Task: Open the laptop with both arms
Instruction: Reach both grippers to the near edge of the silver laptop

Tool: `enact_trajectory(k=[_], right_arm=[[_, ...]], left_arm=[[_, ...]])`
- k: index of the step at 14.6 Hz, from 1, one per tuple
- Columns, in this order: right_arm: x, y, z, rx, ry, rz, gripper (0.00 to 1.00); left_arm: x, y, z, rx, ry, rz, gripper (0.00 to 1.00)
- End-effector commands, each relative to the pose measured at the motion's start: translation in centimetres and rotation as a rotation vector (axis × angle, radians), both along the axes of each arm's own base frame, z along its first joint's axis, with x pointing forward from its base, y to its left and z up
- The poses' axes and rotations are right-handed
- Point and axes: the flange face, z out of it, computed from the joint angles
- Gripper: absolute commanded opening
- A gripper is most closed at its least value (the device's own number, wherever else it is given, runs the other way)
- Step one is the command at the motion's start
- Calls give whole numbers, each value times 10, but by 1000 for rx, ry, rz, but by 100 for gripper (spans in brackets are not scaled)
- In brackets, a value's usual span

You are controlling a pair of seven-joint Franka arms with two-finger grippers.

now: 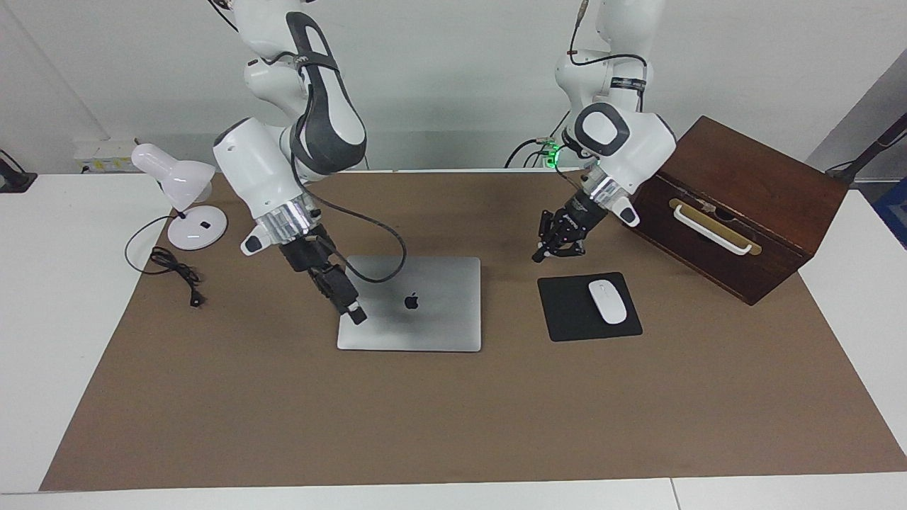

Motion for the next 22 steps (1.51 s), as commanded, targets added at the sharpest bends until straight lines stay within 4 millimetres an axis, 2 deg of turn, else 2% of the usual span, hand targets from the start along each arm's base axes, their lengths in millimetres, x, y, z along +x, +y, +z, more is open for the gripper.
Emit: enact_trajectory(k=[1,5,6,8,10,11,16,20,22], right_arm=[[-32,-2,2,52,8,-56,100],[-69,19,-2,75,-5,-80,100],[-78,27,-7,80,-7,-92,100],[-99,44,-14,93,-18,-126,100],[-121,55,-22,107,-19,-166,100],[-130,60,-24,121,-10,-175,100],[-166,76,-42,171,68,-194,100],[-185,77,-53,174,110,-190,100],[-194,80,-65,163,141,-173,100]], left_arm=[[-15,-16,-32,-53,99,133,0],[-25,-31,-66,-74,173,207,0],[-30,-43,-75,-64,175,210,0],[-33,-55,-81,-80,189,245,0],[-30,-61,-77,-88,179,253,0],[-32,-72,-83,-70,178,242,0],[-38,-98,-95,-24,172,227,0],[-33,-105,-91,-34,161,221,0],[-31,-111,-88,-38,152,217,0]])
